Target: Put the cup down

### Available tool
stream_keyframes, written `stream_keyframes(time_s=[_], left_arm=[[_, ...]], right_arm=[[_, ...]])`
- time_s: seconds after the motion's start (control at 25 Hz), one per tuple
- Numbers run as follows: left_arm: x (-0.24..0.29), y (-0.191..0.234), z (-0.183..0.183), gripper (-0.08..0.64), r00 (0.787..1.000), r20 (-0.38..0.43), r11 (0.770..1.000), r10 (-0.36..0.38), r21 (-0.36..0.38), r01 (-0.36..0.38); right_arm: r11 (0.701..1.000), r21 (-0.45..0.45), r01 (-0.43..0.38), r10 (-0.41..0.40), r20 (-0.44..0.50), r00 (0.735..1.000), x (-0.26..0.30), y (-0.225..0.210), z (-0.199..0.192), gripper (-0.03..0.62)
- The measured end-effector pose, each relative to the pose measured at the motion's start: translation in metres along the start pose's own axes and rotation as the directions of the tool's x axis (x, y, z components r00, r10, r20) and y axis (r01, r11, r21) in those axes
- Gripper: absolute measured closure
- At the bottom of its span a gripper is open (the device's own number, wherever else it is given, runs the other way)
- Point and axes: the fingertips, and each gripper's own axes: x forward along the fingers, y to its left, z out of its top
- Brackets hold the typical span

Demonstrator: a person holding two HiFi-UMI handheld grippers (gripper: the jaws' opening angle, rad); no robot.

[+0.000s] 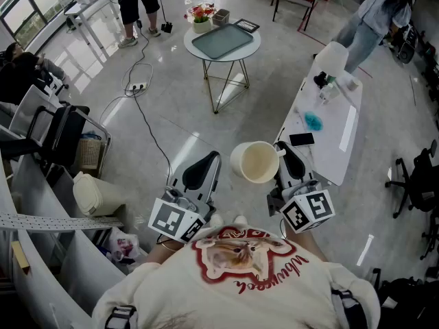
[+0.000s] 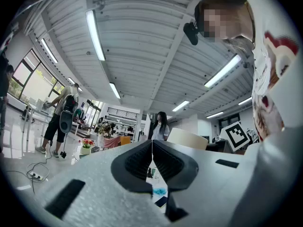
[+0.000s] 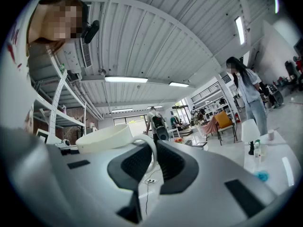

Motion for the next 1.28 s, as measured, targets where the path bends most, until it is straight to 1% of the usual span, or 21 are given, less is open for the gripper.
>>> stream_keyframes(time_s=[0.4, 0.48, 0.6, 0.72, 0.92, 1.08, 1.28], left_arm=[[0.000, -0.006, -0.008, 0.543, 1.000, -0.017, 1.000, 0.002, 0.001, -0.002], [-0.001, -0.006, -0.007, 0.543, 1.000, -0.010, 1.000, 0.004, 0.001, -0.004], [-0.001, -0.009, -0.004, 0.543, 1.000, -0.014, 1.000, 0.004, -0.013, -0.004], [-0.004, -0.010, -0.001, 0.543, 1.000, -0.019, 1.000, 0.001, -0.016, -0.001], [-0.013, 0.003, -0.003, 0.543, 1.000, -0.012, 1.000, 0.008, 0.005, -0.008], [-0.019, 0.006, 0.003, 0.543, 1.000, -0.018, 1.000, -0.005, -0.011, 0.005], [-0.028, 0.018, -0.002, 0.543, 1.000, -0.009, 1.000, -0.027, 0.006, 0.027]], right_arm=[[1.000, 0.003, -0.006, 0.006, -0.014, 1.000, -0.004, -0.003, -0.005, 0.541], [1.000, 0.009, -0.012, 0.012, -0.018, 1.000, -0.004, -0.002, -0.004, 0.541], [0.999, 0.042, -0.018, 0.019, -0.021, 1.000, -0.004, -0.001, -0.006, 0.541], [0.999, 0.032, -0.014, 0.015, -0.024, 1.000, -0.005, 0.002, -0.007, 0.540], [1.000, 0.022, -0.015, 0.015, -0.020, 1.000, -0.003, 0.010, -0.008, 0.540], [1.000, 0.019, -0.014, 0.014, -0.002, 1.000, 0.002, 0.021, -0.008, 0.540], [1.000, 0.011, -0.004, 0.003, 0.025, 1.000, 0.004, 0.034, -0.013, 0.541]])
